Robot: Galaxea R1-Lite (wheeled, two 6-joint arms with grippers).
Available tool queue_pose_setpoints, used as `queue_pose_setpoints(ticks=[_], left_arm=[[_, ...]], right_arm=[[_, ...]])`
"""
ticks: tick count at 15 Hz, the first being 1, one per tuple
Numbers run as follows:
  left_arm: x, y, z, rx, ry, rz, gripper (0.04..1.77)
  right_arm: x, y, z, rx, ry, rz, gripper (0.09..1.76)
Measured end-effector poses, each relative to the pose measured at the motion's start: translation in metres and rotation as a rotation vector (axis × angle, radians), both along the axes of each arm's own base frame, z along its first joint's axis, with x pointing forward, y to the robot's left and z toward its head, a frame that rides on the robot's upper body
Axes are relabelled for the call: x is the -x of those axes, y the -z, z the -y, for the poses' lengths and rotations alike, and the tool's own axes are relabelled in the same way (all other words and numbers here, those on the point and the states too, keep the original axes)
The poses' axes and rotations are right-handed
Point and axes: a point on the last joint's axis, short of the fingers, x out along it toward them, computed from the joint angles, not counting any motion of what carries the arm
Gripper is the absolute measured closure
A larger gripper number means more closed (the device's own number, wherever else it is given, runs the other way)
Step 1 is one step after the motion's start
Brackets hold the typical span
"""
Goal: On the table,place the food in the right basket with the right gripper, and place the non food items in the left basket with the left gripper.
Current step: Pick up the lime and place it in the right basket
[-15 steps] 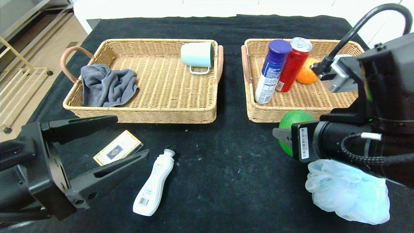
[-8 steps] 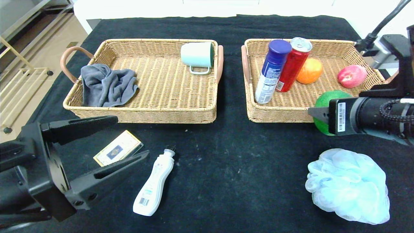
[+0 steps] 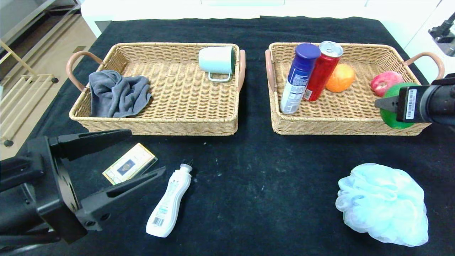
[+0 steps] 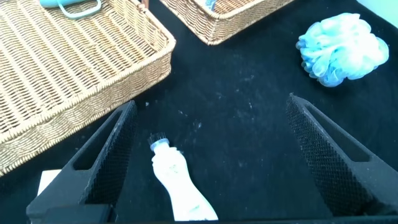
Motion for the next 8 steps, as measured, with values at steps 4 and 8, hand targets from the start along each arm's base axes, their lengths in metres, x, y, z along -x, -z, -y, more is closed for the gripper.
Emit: queue_pose_setpoints(ticks=[4,8], left_arm=[[0.001,-0.001,0.000,0.003,0.001,0.004,0.09],[0.000,-0.001,0.000,0.002,0.001,0.002,0.09]], right_arm=[[-0.026,-0.006,0.018,0.005,0.068,0.011,0.71],[-0.069,-0.008,0.027,-0.020,0.137,0.081,0.71]])
